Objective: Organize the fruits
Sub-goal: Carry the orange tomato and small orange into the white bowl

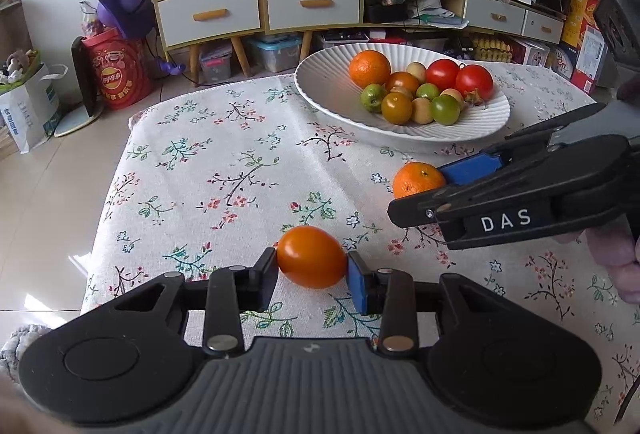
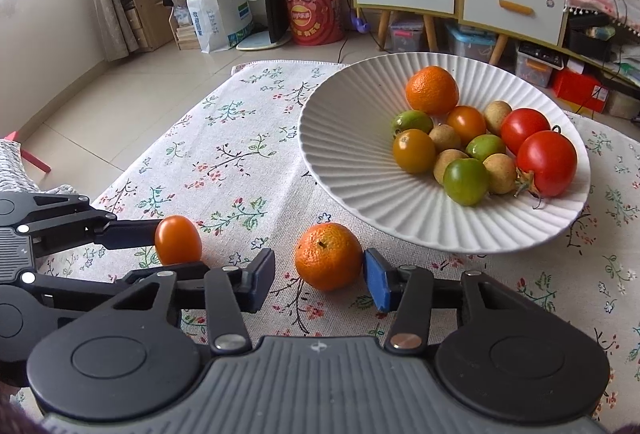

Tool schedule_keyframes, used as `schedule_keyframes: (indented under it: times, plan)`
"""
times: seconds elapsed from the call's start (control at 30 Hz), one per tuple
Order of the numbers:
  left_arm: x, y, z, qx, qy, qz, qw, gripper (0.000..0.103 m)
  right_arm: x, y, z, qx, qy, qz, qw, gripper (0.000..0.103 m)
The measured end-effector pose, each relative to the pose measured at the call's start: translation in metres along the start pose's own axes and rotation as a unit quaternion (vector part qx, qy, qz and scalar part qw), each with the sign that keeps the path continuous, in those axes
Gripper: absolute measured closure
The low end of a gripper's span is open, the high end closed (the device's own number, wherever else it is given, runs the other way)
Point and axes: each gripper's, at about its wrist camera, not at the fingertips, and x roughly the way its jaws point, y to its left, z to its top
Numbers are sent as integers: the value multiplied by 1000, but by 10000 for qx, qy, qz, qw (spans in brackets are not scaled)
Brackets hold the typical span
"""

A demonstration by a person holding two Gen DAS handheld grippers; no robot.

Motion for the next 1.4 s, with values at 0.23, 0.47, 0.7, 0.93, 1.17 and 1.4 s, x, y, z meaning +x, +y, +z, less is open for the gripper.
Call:
schedule_keyframes:
  times: [0.23,0.47,0.7,0.93,1.17,1.4]
  plan:
    - [0,0,1,4,-10,-8,10000,68,-1,-4,1,25,-1,39,10000,70]
    - [-1,0,4,-32,-42,-27,10000,68,-10,-7,0,50,23,251,9997,71]
    - [-8,-2,14,-131,-186,-76,9997,68,-30,-18,1,179,-104,446,9988,71]
    - [-12,-9,26,-177,-354,-133,9991,68,-48,-34,4,328,-375,416,9979,71]
    - [-10,-24,40,-153,-496,-218,9984,68,-55,-56,8,567,-587,220,9964,71]
    - [4,-42,54,-94,-542,-338,9979,68,-51,-75,11,845,-692,23,9940,71]
